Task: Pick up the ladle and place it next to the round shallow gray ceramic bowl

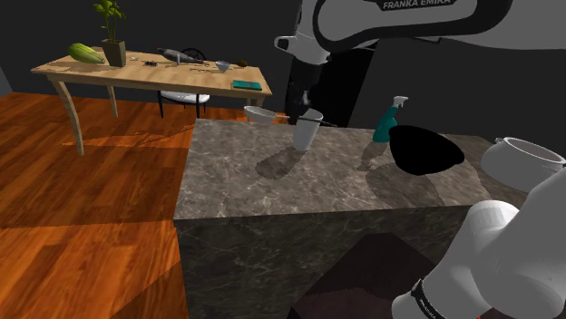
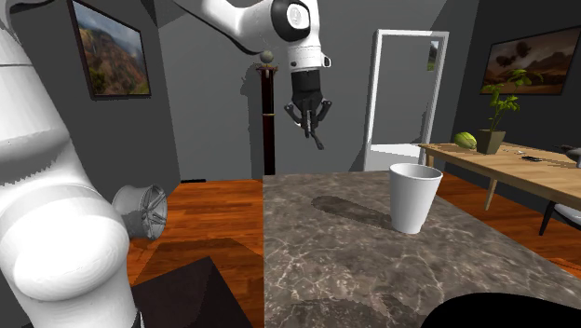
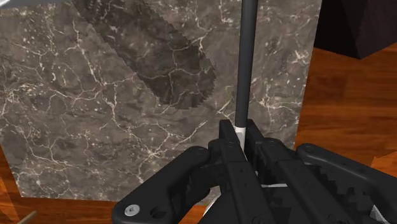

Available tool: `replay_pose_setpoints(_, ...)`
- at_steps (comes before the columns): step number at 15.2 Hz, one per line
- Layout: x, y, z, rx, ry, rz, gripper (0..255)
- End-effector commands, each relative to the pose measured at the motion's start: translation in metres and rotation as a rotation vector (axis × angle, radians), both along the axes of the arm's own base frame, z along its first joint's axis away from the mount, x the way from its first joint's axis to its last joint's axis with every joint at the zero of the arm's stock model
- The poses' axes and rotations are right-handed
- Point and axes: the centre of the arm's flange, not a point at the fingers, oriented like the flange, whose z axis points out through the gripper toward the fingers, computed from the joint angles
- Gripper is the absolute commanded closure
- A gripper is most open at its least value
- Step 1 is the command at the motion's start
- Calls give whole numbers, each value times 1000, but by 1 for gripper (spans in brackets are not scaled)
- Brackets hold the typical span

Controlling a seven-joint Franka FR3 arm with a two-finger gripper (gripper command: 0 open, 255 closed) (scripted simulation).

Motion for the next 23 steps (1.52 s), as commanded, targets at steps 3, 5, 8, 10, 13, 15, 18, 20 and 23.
replay_pose_setpoints(3,-27,-40,1,0,0,0,255)
replay_pose_setpoints(5,-42,-62,1,0,0,0,255)
replay_pose_setpoints(8,-64,-95,1,0,0,0,255)
replay_pose_setpoints(10,-79,-116,1,0,0,0,255)
replay_pose_setpoints(13,-102,-149,1,0,0,0,255)
replay_pose_setpoints(15,-117,-171,1,0,0,0,255)
replay_pose_setpoints(18,-139,-203,2,0,0,0,255)
replay_pose_setpoints(20,-154,-225,2,0,0,0,255)
replay_pose_setpoints(23,-177,-258,2,0,0,0,255)
